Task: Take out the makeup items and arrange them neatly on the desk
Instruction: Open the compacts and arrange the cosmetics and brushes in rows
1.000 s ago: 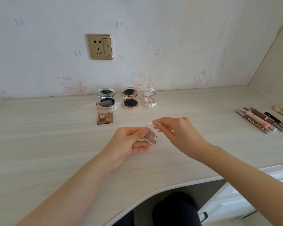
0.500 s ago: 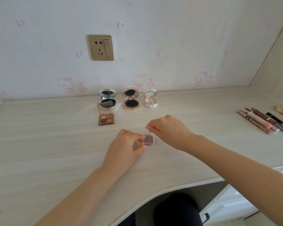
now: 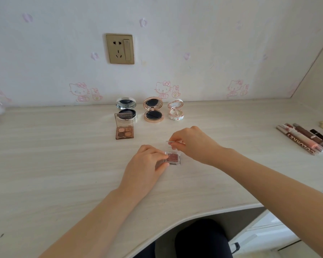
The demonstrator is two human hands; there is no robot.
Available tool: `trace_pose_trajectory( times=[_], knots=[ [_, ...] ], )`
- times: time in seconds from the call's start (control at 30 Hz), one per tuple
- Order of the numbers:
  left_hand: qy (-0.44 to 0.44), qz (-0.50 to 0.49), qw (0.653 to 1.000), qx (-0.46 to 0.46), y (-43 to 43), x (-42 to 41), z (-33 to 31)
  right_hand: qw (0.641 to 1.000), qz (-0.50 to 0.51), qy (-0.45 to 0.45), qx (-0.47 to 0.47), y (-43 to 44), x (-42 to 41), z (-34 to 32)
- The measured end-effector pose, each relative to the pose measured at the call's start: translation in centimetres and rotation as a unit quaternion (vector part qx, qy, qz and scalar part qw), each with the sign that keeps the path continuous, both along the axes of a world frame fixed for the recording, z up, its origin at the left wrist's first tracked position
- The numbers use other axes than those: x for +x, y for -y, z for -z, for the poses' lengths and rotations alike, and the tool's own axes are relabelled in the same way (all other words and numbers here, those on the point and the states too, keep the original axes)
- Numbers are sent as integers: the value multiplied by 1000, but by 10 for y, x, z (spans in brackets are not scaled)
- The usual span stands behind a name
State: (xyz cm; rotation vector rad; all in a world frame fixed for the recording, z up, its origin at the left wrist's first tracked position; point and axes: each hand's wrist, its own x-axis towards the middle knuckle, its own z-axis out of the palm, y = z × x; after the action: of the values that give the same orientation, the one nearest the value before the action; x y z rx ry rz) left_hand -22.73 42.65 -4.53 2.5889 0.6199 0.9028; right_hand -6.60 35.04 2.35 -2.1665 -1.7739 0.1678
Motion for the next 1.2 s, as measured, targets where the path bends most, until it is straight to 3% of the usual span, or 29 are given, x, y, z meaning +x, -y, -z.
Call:
trace_pose_trajectory(
  times=[0.27,0.43,0.57,0.8,1.2],
  knots=[
    [2,2,1000,1,0,1,1,999,2,-35,17,6,-1,2],
    [3,-1,1000,10,2,0,0,988,97,-86,87,26,-5,17],
    [0,0,1000,11,3,0,-2,984,133,-84,79,46,-15,38],
    [-10,-10,1000,19,4,1,-1,991,82,-11,104,50,-25,54],
    [-76,-58,995,36,-30,18,-8,988,89,-35,118,5,-10,54]
  ],
)
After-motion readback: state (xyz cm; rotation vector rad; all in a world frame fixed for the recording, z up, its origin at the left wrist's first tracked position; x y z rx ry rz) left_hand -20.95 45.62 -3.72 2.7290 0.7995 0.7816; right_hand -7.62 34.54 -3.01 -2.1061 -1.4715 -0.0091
